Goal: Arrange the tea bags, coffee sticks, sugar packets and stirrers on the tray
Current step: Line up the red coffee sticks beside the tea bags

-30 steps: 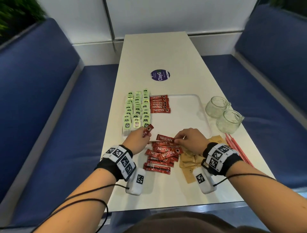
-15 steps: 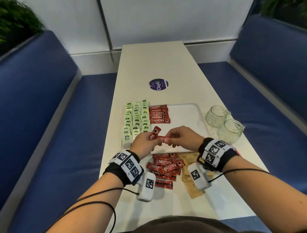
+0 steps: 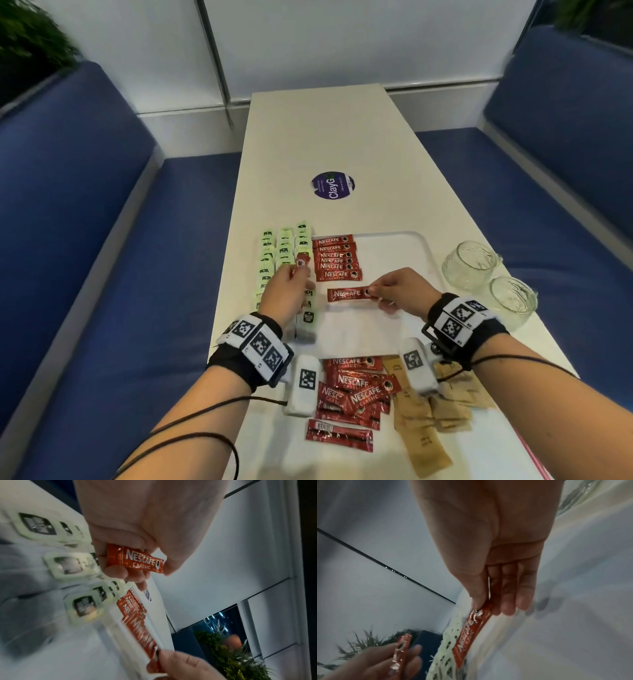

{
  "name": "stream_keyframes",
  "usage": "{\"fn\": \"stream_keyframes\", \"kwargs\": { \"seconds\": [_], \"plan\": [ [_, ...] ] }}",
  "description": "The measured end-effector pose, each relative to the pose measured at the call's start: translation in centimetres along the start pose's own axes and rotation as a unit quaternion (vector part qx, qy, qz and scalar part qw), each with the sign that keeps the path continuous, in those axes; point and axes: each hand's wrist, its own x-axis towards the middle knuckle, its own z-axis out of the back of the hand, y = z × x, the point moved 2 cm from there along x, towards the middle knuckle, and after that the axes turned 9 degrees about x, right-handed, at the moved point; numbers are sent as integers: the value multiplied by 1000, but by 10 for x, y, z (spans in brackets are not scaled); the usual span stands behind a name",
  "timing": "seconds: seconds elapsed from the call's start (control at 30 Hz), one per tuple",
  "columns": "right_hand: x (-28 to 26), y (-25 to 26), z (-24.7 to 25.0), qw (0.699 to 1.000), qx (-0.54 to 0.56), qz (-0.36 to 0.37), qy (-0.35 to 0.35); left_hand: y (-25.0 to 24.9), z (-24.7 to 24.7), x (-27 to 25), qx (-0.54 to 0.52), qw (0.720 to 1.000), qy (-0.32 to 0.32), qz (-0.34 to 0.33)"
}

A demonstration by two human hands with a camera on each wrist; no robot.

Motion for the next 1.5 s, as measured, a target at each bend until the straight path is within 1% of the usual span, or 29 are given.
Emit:
{"fn": "stream_keyframes", "kwargs": {
  "seconds": [0.07, 0.13, 0.23, 0.33, 0.47, 0.73, 0.9, 1.0, 1.07, 1.13, 1.17, 1.23, 1.27, 1.33, 1.43, 1.5],
  "plan": [
    [11, -6, 0, 999, -47, -27, -8, -3, 7, 9, -30, 999, -21, 3],
    [20, -7, -4, 997, -58, -45, -20, -4, 11, 16, -44, 999, -24, 0],
    [29, -3, -12, 997, -52, -41, -51, -3, 14, 22, -65, 998, -19, -10],
    [35, 2, -19, 994, -73, -28, -80, 1, 16, 26, -84, 996, -16, -14],
    [41, 1, -25, 990, -68, -30, -117, 6, 16, 28, -87, 996, -12, -9],
    [47, -1, -27, 990, -42, -36, -126, 11, 14, 28, -81, 997, -1, -15],
    [47, 3, -25, 989, -89, -20, -117, 11, 15, 22, -113, 993, 26, -18],
    [41, 8, -21, 985, -115, 11, -127, 8, 13, 19, -103, 994, 42, -15],
    [32, 17, -22, 993, -53, 46, -99, 5, 10, 16, -81, 995, 48, -16],
    [21, 28, -27, 996, 45, 68, -45, 1, 5, 14, -63, 996, 61, -16],
    [16, 33, -30, 994, 72, 79, -24, -1, 2, 13, -60, 996, 69, -15],
    [11, 38, -33, 991, 83, 104, -1, -7, -2, 9, -66, 995, 78, -17],
    [9, 39, -34, 990, 84, 112, -1, -9, -4, 7, -67, 994, 78, -21],
    [7, 37, -30, 988, 100, 118, -22, -11, -3, 4, -69, 995, 74, -27],
    [4, 32, -21, 984, 129, 112, -54, -9, 0, -1, -120, 989, 88, -11],
    [2, 29, -17, 984, 122, 111, -64, -7, 2, -2, -140, 986, 91, -6]
  ]
}}
